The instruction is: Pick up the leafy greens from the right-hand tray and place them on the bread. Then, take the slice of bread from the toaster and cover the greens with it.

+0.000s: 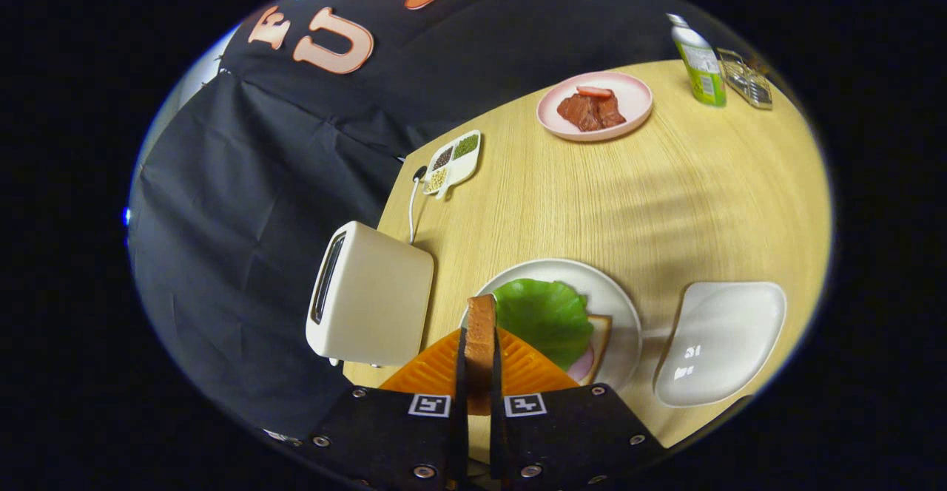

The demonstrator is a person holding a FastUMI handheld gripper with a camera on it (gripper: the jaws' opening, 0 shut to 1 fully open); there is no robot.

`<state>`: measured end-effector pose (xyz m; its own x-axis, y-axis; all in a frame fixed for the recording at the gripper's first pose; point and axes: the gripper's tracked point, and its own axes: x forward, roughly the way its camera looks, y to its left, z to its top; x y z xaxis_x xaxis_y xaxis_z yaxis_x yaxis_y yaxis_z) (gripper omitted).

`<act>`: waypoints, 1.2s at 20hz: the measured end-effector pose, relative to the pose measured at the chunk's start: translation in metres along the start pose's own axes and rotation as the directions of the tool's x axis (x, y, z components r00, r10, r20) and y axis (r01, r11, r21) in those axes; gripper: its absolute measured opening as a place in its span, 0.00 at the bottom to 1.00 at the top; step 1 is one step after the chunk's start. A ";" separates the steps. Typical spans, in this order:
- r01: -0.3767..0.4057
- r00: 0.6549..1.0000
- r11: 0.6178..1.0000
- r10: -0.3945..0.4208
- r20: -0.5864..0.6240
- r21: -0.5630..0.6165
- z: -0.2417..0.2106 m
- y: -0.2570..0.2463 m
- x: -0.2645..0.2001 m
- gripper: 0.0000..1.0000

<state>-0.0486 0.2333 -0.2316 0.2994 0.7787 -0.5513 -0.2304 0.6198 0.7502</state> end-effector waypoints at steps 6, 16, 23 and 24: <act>0.054 0.999 0.997 -0.054 0.001 0.058 -0.005 -0.034 0.008 0.17; 0.143 0.956 0.984 -0.111 0.270 -0.104 0.055 -0.028 -0.055 0.77; 0.228 0.823 0.938 -0.042 0.567 -0.261 0.132 0.032 -0.160 0.90; 0.235 0.792 0.934 -0.022 0.610 -0.271 0.142 0.044 -0.181 0.92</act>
<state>0.0186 0.1059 -0.0465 0.8072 0.5434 -0.2306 -0.3956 0.7878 0.4720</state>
